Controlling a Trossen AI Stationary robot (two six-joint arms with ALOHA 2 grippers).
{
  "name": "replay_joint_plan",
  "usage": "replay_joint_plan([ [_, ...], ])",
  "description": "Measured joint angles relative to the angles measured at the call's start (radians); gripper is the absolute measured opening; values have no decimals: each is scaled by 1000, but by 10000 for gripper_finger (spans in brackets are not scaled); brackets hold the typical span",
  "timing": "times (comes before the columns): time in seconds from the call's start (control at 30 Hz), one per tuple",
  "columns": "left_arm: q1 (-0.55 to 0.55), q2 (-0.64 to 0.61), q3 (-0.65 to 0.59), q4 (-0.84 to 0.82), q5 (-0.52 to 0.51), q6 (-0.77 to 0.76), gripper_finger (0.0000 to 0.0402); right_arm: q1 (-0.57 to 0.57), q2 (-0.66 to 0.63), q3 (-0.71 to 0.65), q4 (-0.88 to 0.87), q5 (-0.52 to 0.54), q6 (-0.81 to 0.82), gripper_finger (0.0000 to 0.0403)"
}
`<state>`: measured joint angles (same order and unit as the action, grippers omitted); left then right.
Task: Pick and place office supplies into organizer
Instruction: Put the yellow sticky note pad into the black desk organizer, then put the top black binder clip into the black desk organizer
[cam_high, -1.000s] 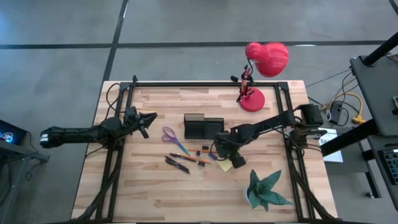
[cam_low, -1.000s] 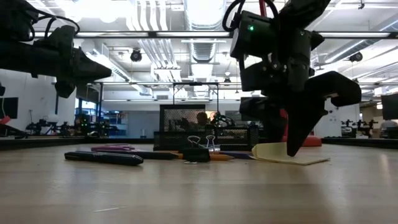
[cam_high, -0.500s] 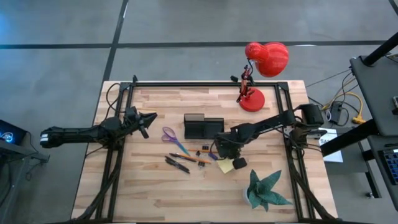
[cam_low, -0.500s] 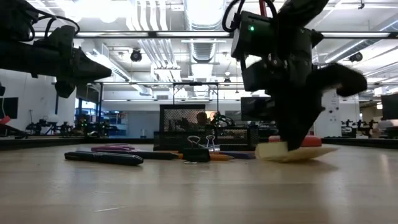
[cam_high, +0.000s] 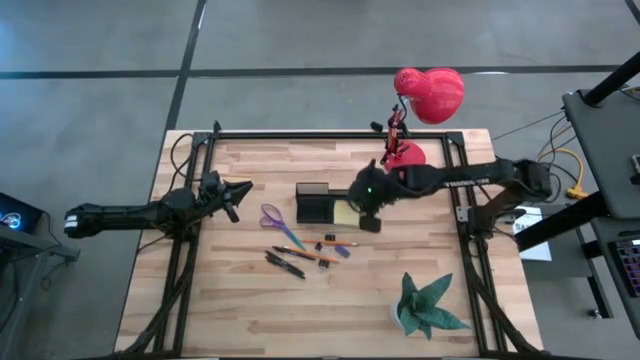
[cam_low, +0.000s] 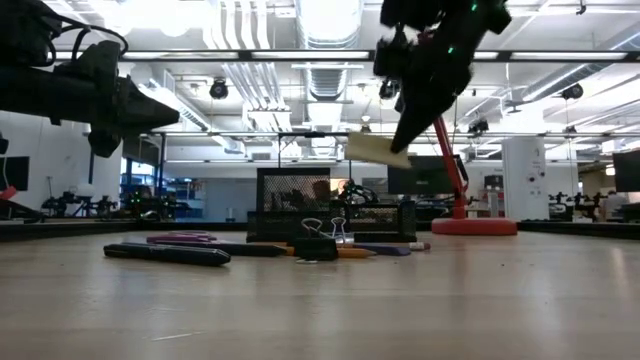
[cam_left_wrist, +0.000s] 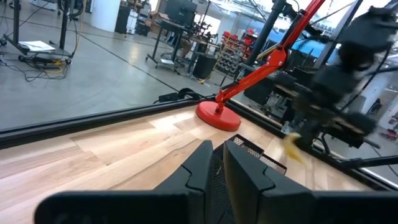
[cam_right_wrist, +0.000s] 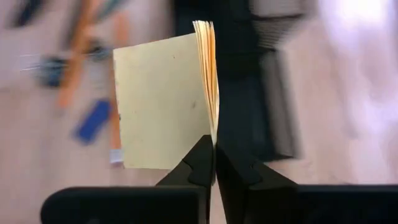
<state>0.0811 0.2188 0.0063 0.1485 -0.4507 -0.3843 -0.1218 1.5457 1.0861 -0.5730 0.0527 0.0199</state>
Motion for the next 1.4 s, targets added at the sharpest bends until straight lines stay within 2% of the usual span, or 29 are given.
replay_joint_plan([
  [0.2,0,1,0,0,0,0,25,-86,111,32,47,3,-52,8],
  [0.4,0,1,0,0,0,0,25,-92,234,82,34,-30,-116,8],
  [0.6,0,1,0,1,0,0,25,-86,286,111,26,39,-155,14],
  [0.73,0,2,0,1,0,0,25,-86,268,115,18,4,-200,49],
  [1.0,0,1,0,0,0,0,25,-53,216,112,-1,-1,-282,157],
  [1.13,0,1,0,0,0,0,25,11,167,112,-11,-6,-439,186],
  [1.33,0,1,0,0,0,0,25,147,177,82,1,-12,-993,194],
  [1.4,0,0,0,0,0,0,25,165,199,79,46,-6,-1073,194],
])
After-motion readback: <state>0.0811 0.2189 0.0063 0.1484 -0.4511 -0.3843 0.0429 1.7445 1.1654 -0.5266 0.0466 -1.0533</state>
